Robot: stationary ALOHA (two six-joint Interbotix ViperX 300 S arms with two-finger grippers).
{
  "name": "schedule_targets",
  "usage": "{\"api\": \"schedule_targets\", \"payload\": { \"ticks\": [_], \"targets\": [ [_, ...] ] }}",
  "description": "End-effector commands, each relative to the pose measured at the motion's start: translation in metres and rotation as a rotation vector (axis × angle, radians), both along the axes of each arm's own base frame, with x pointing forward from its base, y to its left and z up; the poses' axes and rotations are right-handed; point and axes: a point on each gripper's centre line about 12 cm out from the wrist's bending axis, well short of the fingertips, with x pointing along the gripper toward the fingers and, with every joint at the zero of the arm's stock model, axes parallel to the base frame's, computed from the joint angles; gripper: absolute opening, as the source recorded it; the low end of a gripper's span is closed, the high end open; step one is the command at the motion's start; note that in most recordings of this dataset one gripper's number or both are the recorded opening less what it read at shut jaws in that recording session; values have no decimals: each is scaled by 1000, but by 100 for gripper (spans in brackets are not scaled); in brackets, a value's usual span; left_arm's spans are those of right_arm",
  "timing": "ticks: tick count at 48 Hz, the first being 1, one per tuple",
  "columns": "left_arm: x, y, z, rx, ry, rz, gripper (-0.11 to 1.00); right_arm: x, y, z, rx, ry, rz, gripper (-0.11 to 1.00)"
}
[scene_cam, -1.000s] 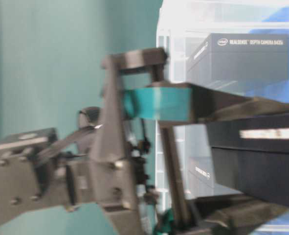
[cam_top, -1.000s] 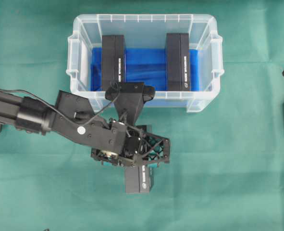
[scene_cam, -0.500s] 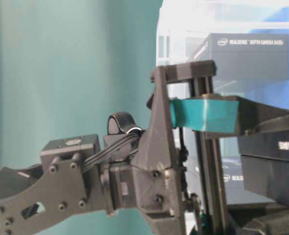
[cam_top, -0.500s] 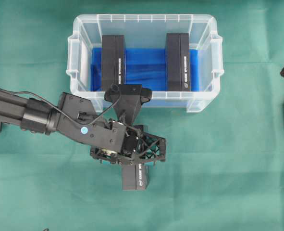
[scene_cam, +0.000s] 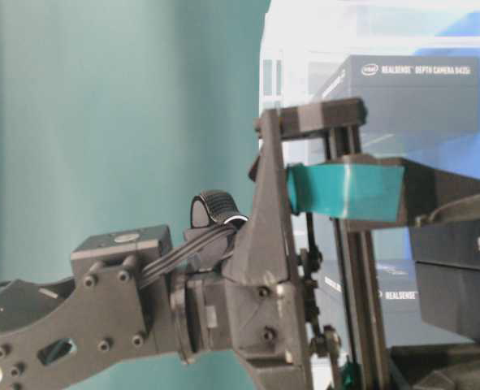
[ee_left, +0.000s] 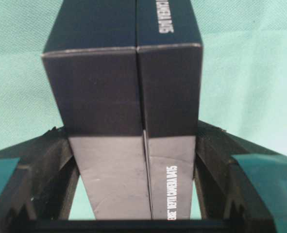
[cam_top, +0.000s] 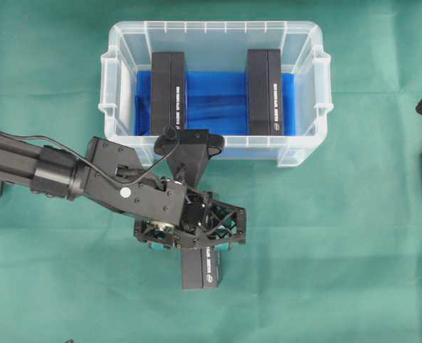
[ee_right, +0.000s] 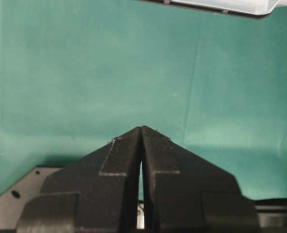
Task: Take the box out of the case with the left arm.
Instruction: 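Carry the box toward the front and lower it onto the cloth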
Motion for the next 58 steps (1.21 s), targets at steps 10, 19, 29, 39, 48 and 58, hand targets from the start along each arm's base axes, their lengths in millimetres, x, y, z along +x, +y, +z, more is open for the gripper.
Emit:
{"api": "schedule_targets", "payload": {
  "ticks": [10,19,29,39,48,58],
  "targets": [
    [2,-1,22,-6,-62,-23,71,2,0,8,-1,-29,-2,0],
    [2,0,24,2,-67,-44,99,2,0,8,-1,-29,-2,0],
    [-1,4,30,1,-69,-36,98,3,0,8,-1,-28,-2,0],
    [-12,7,72,-7,-90,-23,98,2,0,8,-1,-31,-2,0],
    [-22,11,113,12,-106,-28,98,3,0,8,-1,-29,-2,0],
    [-36,17,156,34,-110,-22,98,3,0,8,-1,-29,-2,0]
  ]
}}
